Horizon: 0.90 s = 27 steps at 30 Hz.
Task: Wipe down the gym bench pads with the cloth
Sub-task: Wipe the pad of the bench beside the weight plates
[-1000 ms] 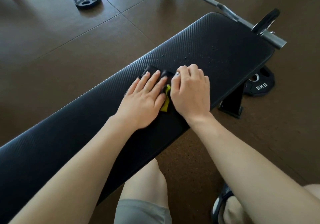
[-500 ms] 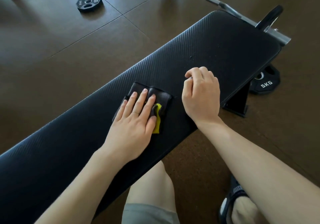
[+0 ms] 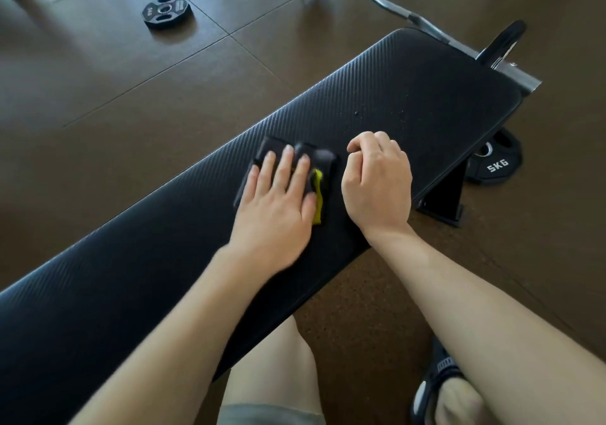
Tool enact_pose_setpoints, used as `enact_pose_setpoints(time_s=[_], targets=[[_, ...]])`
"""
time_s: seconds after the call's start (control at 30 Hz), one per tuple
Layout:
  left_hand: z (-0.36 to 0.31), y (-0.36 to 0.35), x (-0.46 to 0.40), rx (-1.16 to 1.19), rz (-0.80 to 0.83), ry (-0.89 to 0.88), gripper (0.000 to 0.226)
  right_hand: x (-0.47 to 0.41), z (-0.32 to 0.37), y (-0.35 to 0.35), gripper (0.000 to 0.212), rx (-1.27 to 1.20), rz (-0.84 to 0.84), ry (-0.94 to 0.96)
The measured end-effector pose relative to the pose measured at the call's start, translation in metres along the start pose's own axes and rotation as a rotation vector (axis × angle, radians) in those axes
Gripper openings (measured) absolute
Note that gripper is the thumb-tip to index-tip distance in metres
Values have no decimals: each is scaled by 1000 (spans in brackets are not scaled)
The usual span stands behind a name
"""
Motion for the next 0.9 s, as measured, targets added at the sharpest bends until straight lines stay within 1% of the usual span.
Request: enact_pose_setpoints(time_s=[0.07, 0.13, 0.23, 0.33, 0.4, 0.5, 0.6, 0.67, 0.73, 0.83, 0.9], targets=[[-10, -9, 26, -14, 41, -17, 61, -1, 1, 1, 28, -29, -4, -12], [-9, -10, 25, -24, 50, -23, 60, -1, 1, 3, 30, -67, -15, -25], [-6, -5, -16, -33, 49, -46, 60, -2, 1, 5, 30, -107, -28, -26], [-11, -3, -67, -15, 106, 7, 60, -6, -1, 3, 27, -137, -25, -37], [-19, -5, -74, -13, 109, 24, 61, -9, -7, 5, 23, -178, -17, -59], [-33, -16, -28, -30, 107, -52, 62, -19, -32, 21, 20, -161, -60, -94], [-54, -31, 36, -55, 100, -174, 62, -29, -79, 33, 28, -73, -76, -182], [-61, -37, 49, -94, 94, -199, 65, -26, -98, 28, 34, 8, -52, -207], [-66, -36, 36, -115, 73, -217, 67, -17, -100, 18, 35, 69, -48, -165], [-82, -38, -5, -104, 64, -250, 63, -13, -103, 13, 31, 37, -94, -164], [-95, -41, -36, -71, 88, -225, 62, -16, -105, 14, 29, 35, -93, -163]])
Point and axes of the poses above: each hand's wrist, its own x-axis away from the middle knuckle, its own y-axis out of the back of the hand, z = x × y, the point moved 7 cm from there along -x, towards the middle knuckle, and after that the axes turned 12 degrees about x, right-handed, at the moved point
